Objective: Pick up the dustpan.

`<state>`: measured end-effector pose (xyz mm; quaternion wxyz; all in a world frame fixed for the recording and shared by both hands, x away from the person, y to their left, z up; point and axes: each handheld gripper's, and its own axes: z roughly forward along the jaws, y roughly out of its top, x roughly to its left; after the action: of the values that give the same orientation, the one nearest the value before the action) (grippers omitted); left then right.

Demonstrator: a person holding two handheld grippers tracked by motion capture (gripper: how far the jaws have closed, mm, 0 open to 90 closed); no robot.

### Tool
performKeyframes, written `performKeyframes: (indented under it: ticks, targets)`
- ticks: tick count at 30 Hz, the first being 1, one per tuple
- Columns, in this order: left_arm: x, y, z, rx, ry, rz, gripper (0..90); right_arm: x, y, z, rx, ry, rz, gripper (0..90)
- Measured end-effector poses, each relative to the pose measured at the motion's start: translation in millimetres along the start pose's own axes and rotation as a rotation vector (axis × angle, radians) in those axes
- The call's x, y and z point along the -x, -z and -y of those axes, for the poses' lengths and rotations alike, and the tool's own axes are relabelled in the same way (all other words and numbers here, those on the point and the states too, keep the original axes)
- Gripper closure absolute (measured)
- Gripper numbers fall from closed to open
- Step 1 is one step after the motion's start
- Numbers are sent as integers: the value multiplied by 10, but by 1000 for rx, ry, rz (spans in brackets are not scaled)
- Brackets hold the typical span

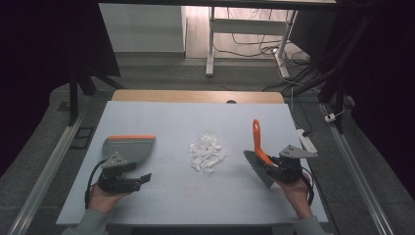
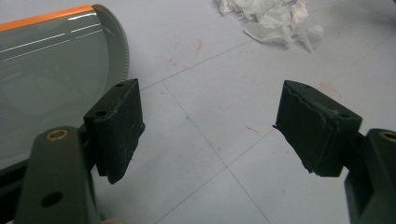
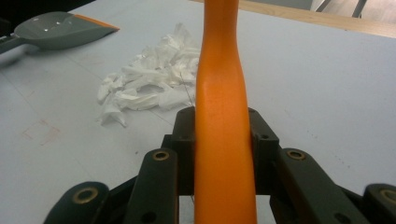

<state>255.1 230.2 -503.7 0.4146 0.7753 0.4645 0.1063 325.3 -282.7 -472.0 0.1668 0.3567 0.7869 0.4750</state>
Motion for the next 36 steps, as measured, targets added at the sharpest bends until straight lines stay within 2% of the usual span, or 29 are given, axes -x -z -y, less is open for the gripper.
performKeyframes:
  ticks: [15, 25, 36]
  targets:
    - [32, 15, -23, -6, -10, 7, 234, -41, 8, -17, -9, 2, 5, 703]
    - [30, 31, -26, 0, -15, 1, 235, -21, 19, -9, -10, -15, 17, 703]
    - [146, 135, -112, 15, -58, 4, 229, -23, 20, -5, -19, -14, 23, 703]
